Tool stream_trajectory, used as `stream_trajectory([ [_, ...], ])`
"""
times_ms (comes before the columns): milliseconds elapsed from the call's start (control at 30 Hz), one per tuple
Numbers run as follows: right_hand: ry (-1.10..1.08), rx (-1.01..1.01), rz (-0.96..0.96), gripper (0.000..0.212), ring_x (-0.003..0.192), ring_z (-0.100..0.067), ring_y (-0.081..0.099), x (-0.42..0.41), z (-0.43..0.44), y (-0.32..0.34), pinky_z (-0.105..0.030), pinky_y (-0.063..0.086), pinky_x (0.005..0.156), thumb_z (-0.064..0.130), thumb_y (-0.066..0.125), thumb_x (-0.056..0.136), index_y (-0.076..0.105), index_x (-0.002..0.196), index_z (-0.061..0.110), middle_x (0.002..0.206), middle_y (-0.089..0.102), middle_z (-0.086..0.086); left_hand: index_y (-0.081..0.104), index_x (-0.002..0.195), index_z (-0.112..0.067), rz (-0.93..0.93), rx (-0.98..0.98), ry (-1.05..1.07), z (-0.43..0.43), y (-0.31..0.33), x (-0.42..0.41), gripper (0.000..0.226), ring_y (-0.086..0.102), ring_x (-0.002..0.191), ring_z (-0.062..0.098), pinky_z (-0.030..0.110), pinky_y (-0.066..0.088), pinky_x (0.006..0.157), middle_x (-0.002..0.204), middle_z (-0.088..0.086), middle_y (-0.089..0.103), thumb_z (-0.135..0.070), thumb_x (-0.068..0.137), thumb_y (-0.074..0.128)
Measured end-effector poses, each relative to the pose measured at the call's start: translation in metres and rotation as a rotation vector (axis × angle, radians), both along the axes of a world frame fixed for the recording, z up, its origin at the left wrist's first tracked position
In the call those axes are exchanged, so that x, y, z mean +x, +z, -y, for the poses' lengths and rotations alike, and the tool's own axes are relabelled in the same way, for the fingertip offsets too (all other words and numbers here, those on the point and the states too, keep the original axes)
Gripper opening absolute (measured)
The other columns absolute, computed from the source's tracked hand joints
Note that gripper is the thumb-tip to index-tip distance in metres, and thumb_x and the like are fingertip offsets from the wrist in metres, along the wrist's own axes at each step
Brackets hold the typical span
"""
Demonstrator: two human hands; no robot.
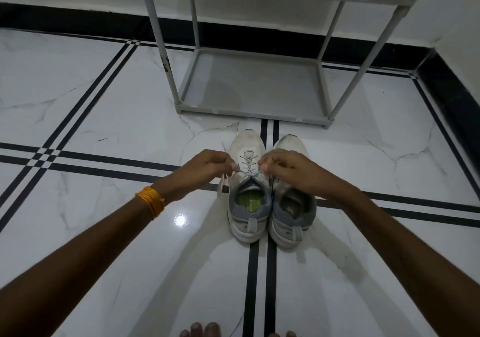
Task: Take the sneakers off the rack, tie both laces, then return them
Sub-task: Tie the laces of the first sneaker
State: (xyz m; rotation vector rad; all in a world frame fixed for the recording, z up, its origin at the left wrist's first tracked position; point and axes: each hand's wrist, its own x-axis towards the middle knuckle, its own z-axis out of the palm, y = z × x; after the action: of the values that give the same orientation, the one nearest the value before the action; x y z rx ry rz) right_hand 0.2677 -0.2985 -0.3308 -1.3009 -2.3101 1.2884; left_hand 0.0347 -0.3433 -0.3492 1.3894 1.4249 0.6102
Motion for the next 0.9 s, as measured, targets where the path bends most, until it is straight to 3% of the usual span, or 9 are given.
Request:
stream_trajectory([
  [67,-0.175,-0.186,-0.272,0.029,0.108,-0.005,0.063,-0.006,0.003,0.0,-0.026,0.048,0.098,0.028,0.055,0.096,0.069,0.105,0.005,0.116,0.071,0.004,0.07,0.096,-0.009,0.227,-0.018,0.088,0.001,-0.001,0.008,0.025,0.067,0.103,0.016,0.03,0.053,0.091,0.107,0.001,0.073,-0.025,0.099,0.051],
  [167,-0.354,-0.309,-0.542,0.026,0.109,-0.016,0.068,-0.019,0.009,-0.013,-0.034,0.051,0.098,0.021,0.054,0.097,0.067,0.108,0.001,0.112,0.074,-0.004,0.064,0.098,-0.003,0.463,0.005,0.205,0.003,-0.011,0.022,0.025,0.068,0.103,0.018,0.031,0.054,0.092,0.107,0.006,0.074,-0.023,0.101,0.049],
  [267,-0.473,-0.372,-0.676,0.023,0.103,-0.027,0.07,-0.03,0.013,-0.022,-0.036,0.057,0.09,0.016,0.056,0.096,0.066,0.11,0.001,0.108,0.074,-0.012,0.064,0.102,0.001,0.461,0.073,0.328,0.005,-0.022,0.035,0.03,0.069,0.096,0.027,0.034,0.056,0.09,0.101,0.018,0.071,-0.027,0.099,0.053],
  [400,-0.553,-0.332,-0.659,0.019,0.092,-0.028,0.072,-0.037,0.017,-0.032,-0.041,0.059,0.082,0.012,0.06,0.094,0.069,0.11,0.008,0.099,0.076,-0.011,0.067,0.096,-0.002,0.417,0.179,0.447,0.0,-0.025,0.049,0.025,0.067,0.076,0.01,0.023,0.056,0.073,0.083,0.006,0.069,-0.025,0.096,0.058],
  [500,-0.543,-0.288,-0.619,0.022,0.076,-0.014,0.071,-0.037,0.017,-0.036,-0.028,0.058,0.066,0.008,0.057,0.095,0.069,0.114,0.012,0.091,0.076,-0.007,0.066,0.106,-0.007,0.377,0.221,0.429,-0.002,-0.029,0.051,0.019,0.069,0.083,0.012,0.024,0.058,0.072,0.094,0.009,0.071,-0.02,0.098,0.056],
  [567,-0.51,-0.327,-0.622,0.026,0.076,-0.014,0.072,-0.035,0.014,-0.035,-0.023,0.058,0.064,0.003,0.058,0.093,0.067,0.116,0.012,0.089,0.076,-0.008,0.067,0.107,-0.016,0.383,0.226,0.418,-0.001,-0.031,0.051,0.015,0.069,0.08,0.006,0.02,0.055,0.064,0.093,0.004,0.071,-0.015,0.098,0.055],
  [633,-0.476,-0.374,-0.608,0.03,0.08,-0.021,0.073,-0.032,0.011,-0.033,-0.023,0.059,0.066,-0.001,0.061,0.09,0.066,0.117,0.01,0.088,0.075,-0.011,0.067,0.112,-0.018,0.379,0.236,0.403,0.0,-0.034,0.051,0.02,0.069,0.087,0.006,0.018,0.055,0.068,0.098,0.0,0.071,-0.012,0.098,0.053],
  [733,-0.45,-0.38,-0.584,0.031,0.086,-0.033,0.073,-0.029,0.005,-0.034,-0.024,0.059,0.068,-0.007,0.061,0.088,0.065,0.117,0.003,0.094,0.073,-0.023,0.068,0.117,-0.017,0.289,0.256,0.368,-0.001,-0.038,0.051,0.025,0.067,0.103,0.012,0.026,0.057,0.088,0.107,0.0,0.07,-0.01,0.098,0.053],
  [900,-0.393,-0.311,-0.537,0.035,0.082,-0.034,0.074,-0.027,0.001,-0.032,-0.03,0.062,0.073,-0.007,0.066,0.085,0.061,0.119,0.002,0.091,0.073,-0.026,0.071,0.103,-0.015,0.26,0.276,0.276,-0.007,-0.034,0.044,0.014,0.07,0.09,0.012,0.021,0.056,0.076,0.097,0.002,0.074,-0.011,0.093,0.062],
])
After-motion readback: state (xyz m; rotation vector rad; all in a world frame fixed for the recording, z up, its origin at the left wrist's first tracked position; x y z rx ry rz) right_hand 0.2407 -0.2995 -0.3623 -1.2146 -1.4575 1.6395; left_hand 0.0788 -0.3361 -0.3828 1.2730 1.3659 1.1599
